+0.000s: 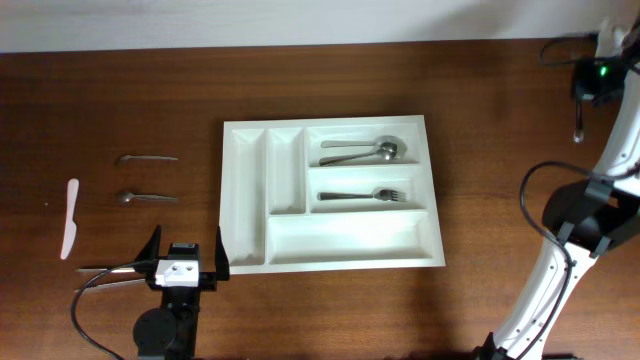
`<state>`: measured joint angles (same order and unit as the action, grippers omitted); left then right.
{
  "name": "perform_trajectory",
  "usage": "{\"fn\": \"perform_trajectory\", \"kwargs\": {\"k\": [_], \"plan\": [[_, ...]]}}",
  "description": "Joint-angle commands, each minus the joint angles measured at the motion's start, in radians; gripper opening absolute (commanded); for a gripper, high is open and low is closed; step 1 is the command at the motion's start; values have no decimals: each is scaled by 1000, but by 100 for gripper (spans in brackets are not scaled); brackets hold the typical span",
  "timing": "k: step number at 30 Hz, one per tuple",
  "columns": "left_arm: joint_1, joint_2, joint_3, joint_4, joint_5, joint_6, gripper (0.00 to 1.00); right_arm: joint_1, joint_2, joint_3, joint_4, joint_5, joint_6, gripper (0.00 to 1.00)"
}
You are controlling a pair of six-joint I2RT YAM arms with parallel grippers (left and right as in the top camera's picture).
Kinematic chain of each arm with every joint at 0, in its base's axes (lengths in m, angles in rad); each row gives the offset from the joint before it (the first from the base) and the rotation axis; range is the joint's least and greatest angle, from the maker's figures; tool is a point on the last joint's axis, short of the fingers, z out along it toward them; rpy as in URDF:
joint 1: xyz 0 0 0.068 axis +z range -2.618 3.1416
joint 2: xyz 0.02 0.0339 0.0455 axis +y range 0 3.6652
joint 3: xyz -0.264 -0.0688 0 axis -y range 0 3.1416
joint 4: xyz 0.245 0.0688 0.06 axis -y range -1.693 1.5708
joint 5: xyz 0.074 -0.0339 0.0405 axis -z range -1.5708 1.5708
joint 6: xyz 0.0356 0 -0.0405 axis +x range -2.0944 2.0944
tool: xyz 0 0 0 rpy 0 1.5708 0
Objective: Pack container
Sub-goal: 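Close the right gripper on the fork handle and lift it, then carry the fork with the right gripper over the tray's middle compartment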
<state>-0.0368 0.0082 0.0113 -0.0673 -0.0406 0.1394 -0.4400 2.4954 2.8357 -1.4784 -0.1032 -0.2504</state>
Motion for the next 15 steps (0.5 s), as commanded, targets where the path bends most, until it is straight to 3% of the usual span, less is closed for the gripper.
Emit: {"fn": "perform_trajectory", "kwargs": {"k": [1,10,15], "plan": [[5,-1,-2,-5,-8,12,99,61,-137,37,-39,-24,87,4],[5,-1,-2,-12,-8,12,99,180,-336,37,-140,-19,164,4],[5,-1,-2,-12,-8,12,99,188,-392,29,-221,-36,304,4]]}}
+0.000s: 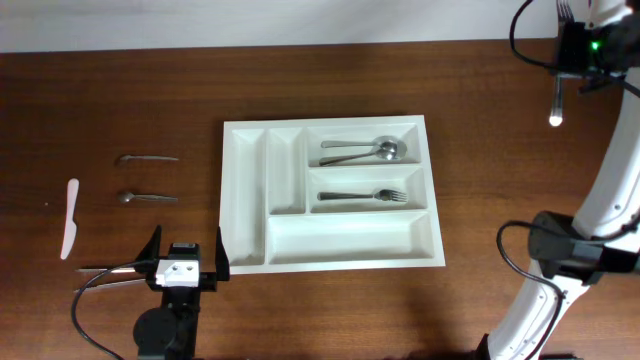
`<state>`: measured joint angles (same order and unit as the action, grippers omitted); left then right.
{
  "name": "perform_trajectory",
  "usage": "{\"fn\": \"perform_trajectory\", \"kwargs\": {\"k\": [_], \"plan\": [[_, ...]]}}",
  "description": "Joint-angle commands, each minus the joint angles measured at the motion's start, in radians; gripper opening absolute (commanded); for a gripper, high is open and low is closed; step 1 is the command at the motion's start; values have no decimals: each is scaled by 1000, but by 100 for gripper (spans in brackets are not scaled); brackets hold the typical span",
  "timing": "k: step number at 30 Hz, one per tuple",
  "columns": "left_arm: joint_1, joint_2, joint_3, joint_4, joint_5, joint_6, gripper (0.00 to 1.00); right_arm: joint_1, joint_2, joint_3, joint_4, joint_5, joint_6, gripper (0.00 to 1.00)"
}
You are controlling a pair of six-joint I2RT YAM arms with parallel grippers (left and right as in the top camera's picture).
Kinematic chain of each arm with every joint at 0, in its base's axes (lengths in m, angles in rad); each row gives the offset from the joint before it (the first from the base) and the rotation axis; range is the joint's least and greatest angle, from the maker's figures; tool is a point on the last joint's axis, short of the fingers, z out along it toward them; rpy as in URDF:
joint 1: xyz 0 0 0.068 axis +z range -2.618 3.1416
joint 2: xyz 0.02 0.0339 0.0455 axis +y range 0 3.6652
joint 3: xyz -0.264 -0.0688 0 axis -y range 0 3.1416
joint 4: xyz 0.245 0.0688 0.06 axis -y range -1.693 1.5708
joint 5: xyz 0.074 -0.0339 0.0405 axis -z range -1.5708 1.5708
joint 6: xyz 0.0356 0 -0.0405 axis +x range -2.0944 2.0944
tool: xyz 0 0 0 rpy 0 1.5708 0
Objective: Pack container
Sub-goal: 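Carry the fork with the right gripper over the tray's middle compartment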
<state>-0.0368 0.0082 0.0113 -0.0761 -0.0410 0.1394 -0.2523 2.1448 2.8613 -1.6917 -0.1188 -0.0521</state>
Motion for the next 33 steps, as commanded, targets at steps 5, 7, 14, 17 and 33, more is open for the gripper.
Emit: {"fn": "perform_trajectory", "kwargs": {"k": [5,7,14,17,33], "plan": [[5,-1,-2,-3,-7,12,99,11,-74,-6,-7,-180,173,4],[5,-1,-2,-3,-7,12,99,24,-76,-6,-7,-196,242,4],[5,-1,-2,-3,-7,12,99,149,-74,-29,-7,-107,384,4],[5,-1,-2,-3,-7,12,99,206,-73,-62,-7,-52,602,4],[5,-1,-2,-4,-7,12,99,461,-73,-351,-7,27,1438,4]]}}
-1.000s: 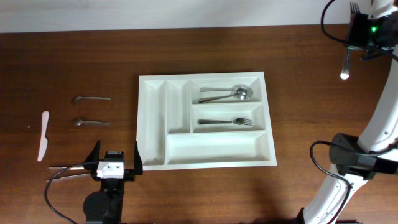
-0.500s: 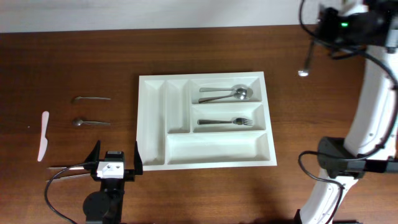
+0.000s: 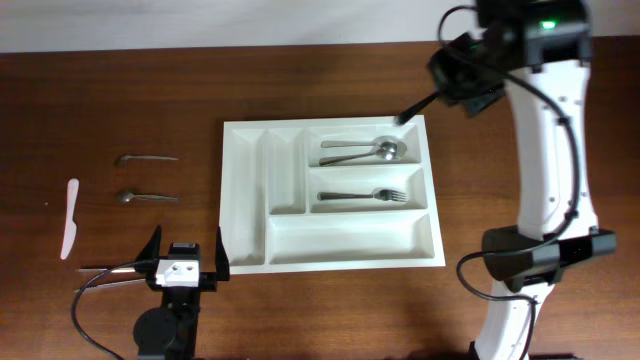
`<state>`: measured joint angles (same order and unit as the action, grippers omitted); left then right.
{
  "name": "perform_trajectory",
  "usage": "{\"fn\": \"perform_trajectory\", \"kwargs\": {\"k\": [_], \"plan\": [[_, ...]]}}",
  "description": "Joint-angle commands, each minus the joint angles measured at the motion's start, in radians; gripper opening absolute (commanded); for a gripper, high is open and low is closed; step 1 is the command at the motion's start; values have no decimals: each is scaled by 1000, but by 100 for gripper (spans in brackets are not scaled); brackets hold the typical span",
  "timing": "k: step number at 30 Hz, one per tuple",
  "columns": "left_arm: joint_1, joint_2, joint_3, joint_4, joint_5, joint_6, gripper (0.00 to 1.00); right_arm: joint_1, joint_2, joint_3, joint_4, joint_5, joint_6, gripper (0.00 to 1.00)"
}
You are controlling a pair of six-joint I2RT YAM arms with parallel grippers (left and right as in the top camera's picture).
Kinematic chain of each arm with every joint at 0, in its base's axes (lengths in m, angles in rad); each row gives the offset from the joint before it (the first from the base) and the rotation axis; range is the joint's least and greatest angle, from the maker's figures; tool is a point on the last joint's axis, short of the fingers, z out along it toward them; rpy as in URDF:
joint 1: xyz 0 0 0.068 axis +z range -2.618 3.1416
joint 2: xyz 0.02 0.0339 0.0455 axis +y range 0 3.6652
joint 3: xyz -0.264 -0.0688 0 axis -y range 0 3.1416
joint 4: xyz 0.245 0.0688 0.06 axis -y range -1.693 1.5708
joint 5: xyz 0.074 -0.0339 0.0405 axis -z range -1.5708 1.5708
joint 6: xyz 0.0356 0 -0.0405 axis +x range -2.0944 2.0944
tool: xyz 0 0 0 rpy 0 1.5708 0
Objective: Pack container
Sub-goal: 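Carry the fork with the right gripper over the tray's middle compartment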
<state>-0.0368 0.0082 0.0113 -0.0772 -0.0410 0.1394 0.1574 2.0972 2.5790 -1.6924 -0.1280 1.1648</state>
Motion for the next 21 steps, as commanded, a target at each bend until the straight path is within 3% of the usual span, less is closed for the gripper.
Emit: {"fn": "perform_trajectory", "kwargs": {"k": [1,7,21], "plan": [[5,-1,-2,-2,-7,12,99,69,-25,-103,-6,36,277,4],[5,-1,-2,-3,-7,12,99,132,-25,-294,15,35,536,4],[5,-1,-2,-3,-7,12,99,206,-25,-546,192,37,732,4]]}}
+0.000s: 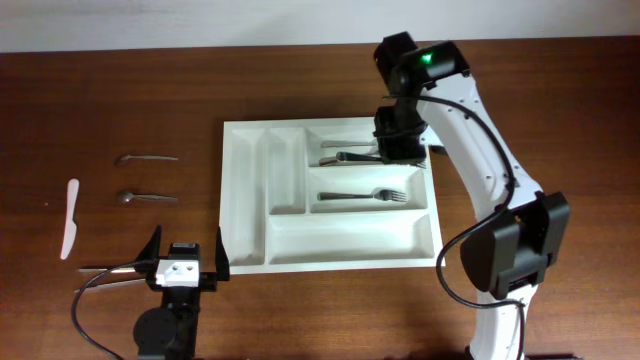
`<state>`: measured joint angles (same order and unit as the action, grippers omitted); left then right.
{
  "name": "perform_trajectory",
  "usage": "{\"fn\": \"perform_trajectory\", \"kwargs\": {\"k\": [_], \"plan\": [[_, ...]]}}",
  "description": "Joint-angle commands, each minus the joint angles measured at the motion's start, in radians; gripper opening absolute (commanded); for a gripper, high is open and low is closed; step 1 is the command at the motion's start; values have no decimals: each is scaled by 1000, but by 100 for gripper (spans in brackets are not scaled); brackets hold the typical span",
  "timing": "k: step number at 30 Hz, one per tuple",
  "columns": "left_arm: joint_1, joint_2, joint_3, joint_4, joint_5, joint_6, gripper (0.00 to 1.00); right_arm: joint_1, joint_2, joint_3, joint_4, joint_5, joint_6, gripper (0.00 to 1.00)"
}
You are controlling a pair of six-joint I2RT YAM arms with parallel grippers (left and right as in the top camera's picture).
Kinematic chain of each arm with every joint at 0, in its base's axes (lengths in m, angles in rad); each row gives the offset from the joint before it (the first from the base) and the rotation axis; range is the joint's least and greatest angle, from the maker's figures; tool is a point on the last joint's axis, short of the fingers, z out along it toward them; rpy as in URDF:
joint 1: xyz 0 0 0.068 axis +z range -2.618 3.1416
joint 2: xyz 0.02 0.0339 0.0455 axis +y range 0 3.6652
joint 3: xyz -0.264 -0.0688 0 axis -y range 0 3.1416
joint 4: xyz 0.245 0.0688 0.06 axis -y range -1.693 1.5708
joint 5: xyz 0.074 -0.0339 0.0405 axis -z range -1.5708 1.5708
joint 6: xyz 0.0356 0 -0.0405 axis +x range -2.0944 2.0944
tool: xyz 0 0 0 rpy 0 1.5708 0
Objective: Pack container
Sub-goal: 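Carry the fork with the right gripper over the tray's middle compartment, then lower the fork beside the first fork and open the right gripper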
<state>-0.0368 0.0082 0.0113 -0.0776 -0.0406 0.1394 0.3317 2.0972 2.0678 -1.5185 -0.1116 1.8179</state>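
Note:
The white cutlery tray (345, 250) lies mid-table. Its top right compartment holds spoons (340, 147), and a fork (362, 195) lies in the one below. My right gripper (400, 150) hangs low over that top right compartment, and a metal utensil (355, 157) sticks out leftward from under it. The wrist hides its fingers, so the grip looks shut on the utensil. At the front left, my left gripper (186, 258) rests open with nothing between its fingers.
Left of the tray lie two metal utensils (146, 158) (147, 197) and a white plastic knife (70, 218). A thin metal utensil (105, 268) lies just left of the left gripper. The tray's two narrow left slots and its long front compartment hold nothing.
My right gripper has moved from above the tray's back right corner down and left, over the top right compartment. The utensil now lies level over the spoons. The left arm is still.
My right gripper was at the far right back edge with a long utensil hanging from it. It was then higher at the back right, then at the tray's back right corner. Now it is low over the spoon compartment. The left arm and loose cutlery never moved.

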Motion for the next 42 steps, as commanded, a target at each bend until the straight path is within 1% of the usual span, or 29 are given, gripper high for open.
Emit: {"fn": "perform_trajectory", "kwargs": {"k": [1,6,15,22,24,27,33,35,36,38,42], "plan": [[5,-1,-2,-2,-8,12,99,37,-25,-48,25,26,87,4],[5,-1,-2,-2,-8,12,99,61,-24,-111,44,79,101,6],[5,-1,-2,-2,-8,12,99,67,-24,-217,140,79,106,6],[5,-1,-2,-2,-8,12,99,67,-24,-247,197,91,106,7],[5,-1,-2,-2,-8,12,99,67,-24,-251,200,106,106,9],[5,-1,-2,-2,-8,12,99,67,-24,-256,199,127,105,16],[5,-1,-2,-2,-8,12,99,67,-23,-261,199,143,101,21],[5,-1,-2,-2,-8,12,99,67,-23,-261,200,154,76,28],[5,-1,-2,-2,-8,12,99,66,-23,-261,199,157,64,30],[5,-1,-2,-2,-8,12,99,60,-23,-259,199,169,17,31],[5,-1,-2,-2,-8,12,99,21,-37,-222,196,226,-145,32]]}}
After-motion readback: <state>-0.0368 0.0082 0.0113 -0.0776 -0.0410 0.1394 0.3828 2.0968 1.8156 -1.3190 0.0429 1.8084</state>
